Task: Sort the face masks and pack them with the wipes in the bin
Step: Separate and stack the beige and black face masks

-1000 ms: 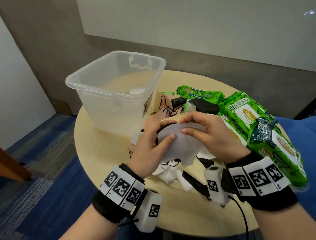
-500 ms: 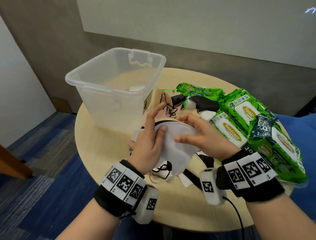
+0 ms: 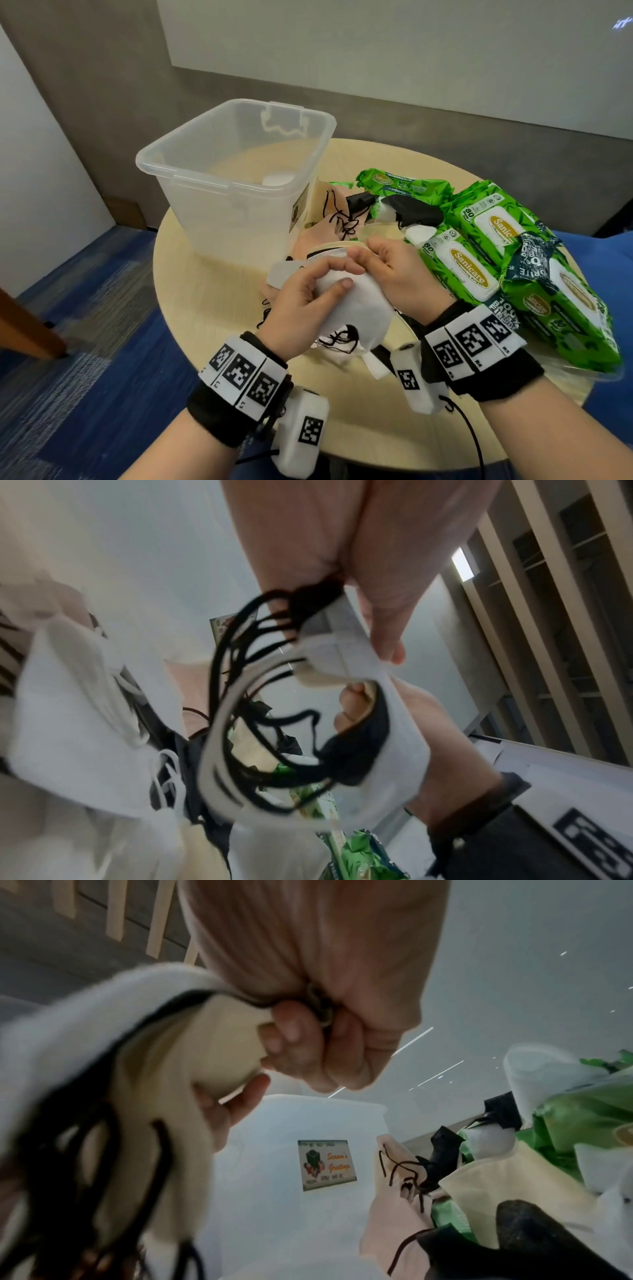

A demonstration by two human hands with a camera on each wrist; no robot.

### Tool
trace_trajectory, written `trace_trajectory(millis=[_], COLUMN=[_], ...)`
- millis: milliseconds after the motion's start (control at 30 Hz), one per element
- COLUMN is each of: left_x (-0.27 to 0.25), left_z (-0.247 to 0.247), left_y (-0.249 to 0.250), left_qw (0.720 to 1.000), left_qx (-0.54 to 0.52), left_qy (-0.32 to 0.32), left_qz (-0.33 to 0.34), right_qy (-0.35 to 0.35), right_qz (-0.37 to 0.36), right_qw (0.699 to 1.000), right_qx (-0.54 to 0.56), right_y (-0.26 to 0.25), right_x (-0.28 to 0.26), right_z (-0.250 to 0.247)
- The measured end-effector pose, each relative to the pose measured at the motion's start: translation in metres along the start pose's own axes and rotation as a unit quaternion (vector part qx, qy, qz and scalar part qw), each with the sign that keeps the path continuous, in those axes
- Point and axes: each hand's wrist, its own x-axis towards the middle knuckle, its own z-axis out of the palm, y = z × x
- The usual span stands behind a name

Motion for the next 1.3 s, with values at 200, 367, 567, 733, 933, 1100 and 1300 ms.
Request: trace_trajectory(millis=[200, 367, 567, 733, 933, 1100, 1300], left_x=[0.004, 0.007, 0.006, 0.004, 0.004, 0.004, 0.007], left_z=[-0.015, -0.037, -0.061, -0.071, -0.077, -0.083, -0.084], left_y=[-0.003, -0.007, -0.012, -0.015, -0.021, -0.020, -0.023], left_qw=[0.994, 0.982, 0.974, 0.970, 0.966, 0.964, 0.964], left_qx=[0.023, 0.040, 0.058, 0.067, 0.069, 0.071, 0.080], left_qy=[0.094, 0.176, 0.209, 0.212, 0.219, 0.218, 0.219], left_qz=[-0.047, -0.055, -0.069, -0.097, -0.118, -0.131, -0.127], right_qy=[-0.003, 0.028, -0.087, -0.195, -0.225, -0.232, -0.145], right_qz=[0.036, 0.074, 0.025, 0.005, 0.013, 0.012, 0.033], right_qw=[0.999, 0.992, 0.959, 0.848, 0.795, 0.806, 0.890], right_qx=[-0.034, -0.098, -0.270, -0.493, -0.563, -0.545, -0.431], right_y=[-0.001, 0.007, 0.020, 0.025, 0.036, 0.040, 0.031], right_x=[0.021, 0.057, 0.097, 0.115, 0.129, 0.140, 0.133], right_z=[-0.001, -0.004, 0.029, 0.058, 0.073, 0.085, 0.068])
